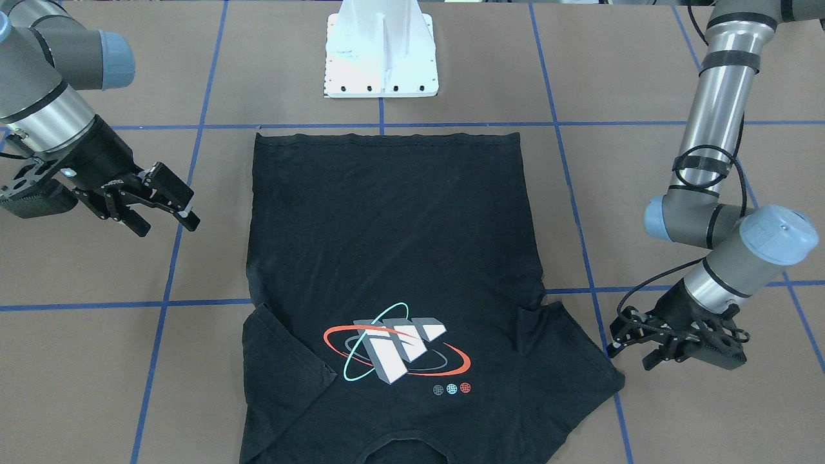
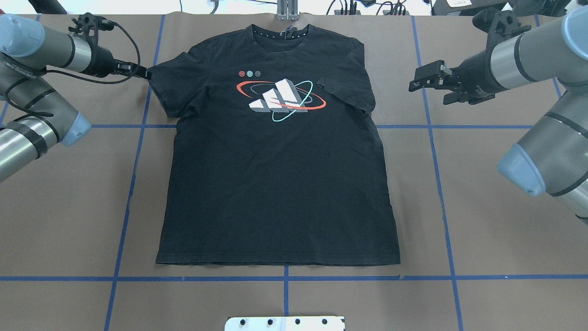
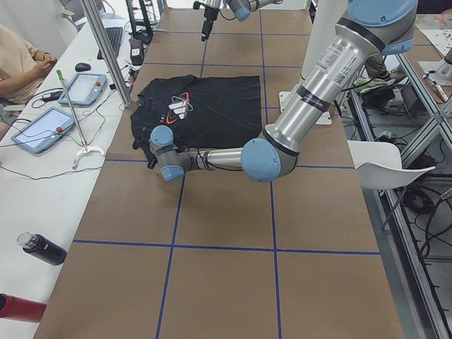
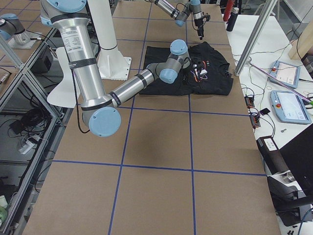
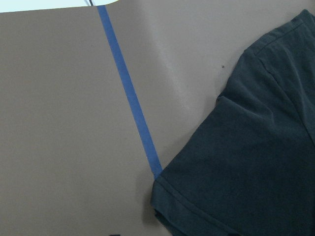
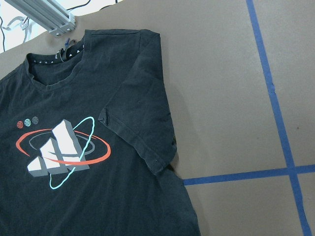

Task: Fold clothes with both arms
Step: 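Raise the right gripper off the shirt while the left arm approaches the shoulder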

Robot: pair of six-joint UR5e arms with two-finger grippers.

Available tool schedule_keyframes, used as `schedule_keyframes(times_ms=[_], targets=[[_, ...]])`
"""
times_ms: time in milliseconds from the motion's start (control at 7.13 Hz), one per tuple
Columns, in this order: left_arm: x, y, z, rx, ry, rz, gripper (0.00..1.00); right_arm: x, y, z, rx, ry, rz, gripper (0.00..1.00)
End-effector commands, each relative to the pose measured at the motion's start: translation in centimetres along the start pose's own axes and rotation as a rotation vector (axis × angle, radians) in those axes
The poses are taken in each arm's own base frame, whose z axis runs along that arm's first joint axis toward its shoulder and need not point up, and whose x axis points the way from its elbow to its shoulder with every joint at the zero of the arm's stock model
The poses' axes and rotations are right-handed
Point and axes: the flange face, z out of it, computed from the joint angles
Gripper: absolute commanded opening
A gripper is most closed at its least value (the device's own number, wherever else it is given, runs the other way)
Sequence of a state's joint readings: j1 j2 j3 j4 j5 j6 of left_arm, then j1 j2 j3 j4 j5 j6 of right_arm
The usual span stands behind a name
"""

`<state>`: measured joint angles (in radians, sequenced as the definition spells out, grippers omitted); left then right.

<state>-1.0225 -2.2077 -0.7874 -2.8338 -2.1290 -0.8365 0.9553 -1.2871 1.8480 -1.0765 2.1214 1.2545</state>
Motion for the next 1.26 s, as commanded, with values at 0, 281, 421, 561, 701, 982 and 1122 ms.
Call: schedule_keyframes(times_ms=[0,281,421,561,701,982,1122], targets=[[-0.2,-0.7,1.0,0.020,-0.018,-0.020,0.64,0.0,0.1,1.1,0.019,0.017,-0.004,1.00],[-0.1,-1.3,1.7,0.035,-0.043,-0.023,0.64,-0.1,0.8,1.9,0.026,0.027,-0.013,1.00],[0.0,-1.6,2.4,0.044,-0.064,-0.025,0.63,-0.3,1.1,2.3,0.032,0.032,-0.019,1.00],[0.4,-1.8,2.7,0.044,-0.063,-0.023,0.63,-0.5,1.5,2.7,0.034,0.035,-0.023,1.00],[0.6,-1.7,2.8,0.041,-0.061,-0.022,0.60,-0.6,1.5,2.7,0.035,0.034,-0.025,1.00],[0.8,-1.0,3.4,0.031,-0.061,-0.020,0.52,-0.6,1.5,2.7,0.040,0.034,-0.026,1.00],[0.6,-0.9,3.4,0.028,-0.064,-0.022,0.44,-0.8,1.5,2.7,0.042,0.033,-0.027,1.00]])
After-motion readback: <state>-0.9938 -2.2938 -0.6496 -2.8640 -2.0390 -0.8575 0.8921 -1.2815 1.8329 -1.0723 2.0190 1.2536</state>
